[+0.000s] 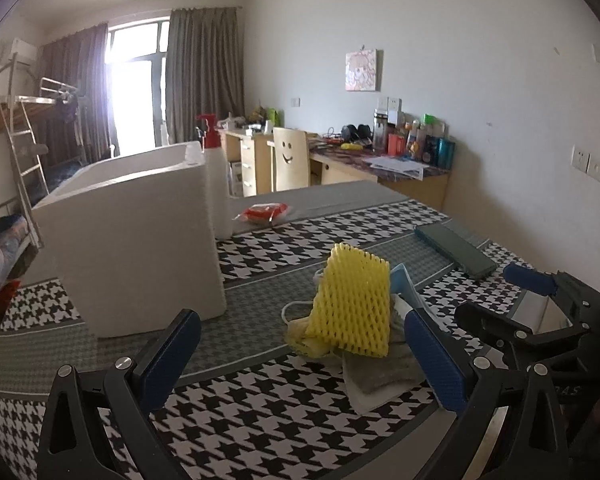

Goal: Organize soft objects
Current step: 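Close the left gripper on the yellow mesh sleeve while the right gripper grasps the blue mask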

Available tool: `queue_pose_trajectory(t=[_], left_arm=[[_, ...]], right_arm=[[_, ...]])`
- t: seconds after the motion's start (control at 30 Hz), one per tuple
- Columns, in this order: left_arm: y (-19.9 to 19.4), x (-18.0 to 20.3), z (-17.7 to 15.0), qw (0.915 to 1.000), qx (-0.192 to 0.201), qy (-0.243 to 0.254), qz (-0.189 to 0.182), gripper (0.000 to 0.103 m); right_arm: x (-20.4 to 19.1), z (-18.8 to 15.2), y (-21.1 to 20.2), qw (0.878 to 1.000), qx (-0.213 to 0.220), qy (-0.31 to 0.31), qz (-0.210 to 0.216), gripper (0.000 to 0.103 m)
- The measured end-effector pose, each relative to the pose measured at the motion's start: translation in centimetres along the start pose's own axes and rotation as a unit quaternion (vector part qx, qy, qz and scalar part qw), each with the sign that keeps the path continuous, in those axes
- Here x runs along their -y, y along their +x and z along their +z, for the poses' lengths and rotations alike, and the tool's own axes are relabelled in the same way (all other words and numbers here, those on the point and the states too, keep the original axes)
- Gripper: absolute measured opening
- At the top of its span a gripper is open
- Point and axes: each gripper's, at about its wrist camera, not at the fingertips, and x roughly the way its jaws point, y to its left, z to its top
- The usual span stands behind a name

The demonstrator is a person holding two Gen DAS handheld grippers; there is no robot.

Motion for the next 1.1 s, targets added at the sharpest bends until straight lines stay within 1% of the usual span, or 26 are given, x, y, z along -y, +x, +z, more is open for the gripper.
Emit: queue_pose_trajectory(t=[0.2, 0.37, 0.7, 0.87, 0.97, 1.03, 1.1], left_arm=[[1.7, 0.4, 0.6, 0.9999, -0.013, 0.003, -0.005, 0.102], [3.5, 0.8, 1.0, 0.9992, -0.035, 0.012, -0.013, 0.102], [5.4, 0.7, 1.6, 0.9983, -0.053, 0.017, -0.015, 0.102], [6.5, 0.9, 1.7, 0.9976, -0.062, 0.02, -0.022, 0.101], [7.2, 1.2, 1.8, 0.9969, -0.068, 0.027, -0.028, 0.096], [7.5, 1.2, 1.8, 0.9962, -0.074, 0.029, -0.035, 0.091], [7.9, 1.4, 1.7, 0.9958, -0.076, 0.033, -0.04, 0.086]], right_arm=[[0.9, 0.4, 1.0, 1.0, -0.01, 0.007, -0.006, 0.102], [1.5, 0.8, 1.9, 1.0, -0.019, 0.009, -0.016, 0.101], [2.9, 1.1, 3.5, 0.999, -0.035, 0.024, -0.024, 0.1], [3.5, 1.4, 4.0, 0.999, -0.039, 0.026, -0.027, 0.099], [3.9, 1.4, 4.4, 0.998, -0.044, 0.029, -0.031, 0.098], [4.3, 1.3, 4.6, 0.998, -0.047, 0.035, -0.033, 0.094], [4.7, 1.2, 4.9, 0.997, -0.053, 0.041, -0.031, 0.093]])
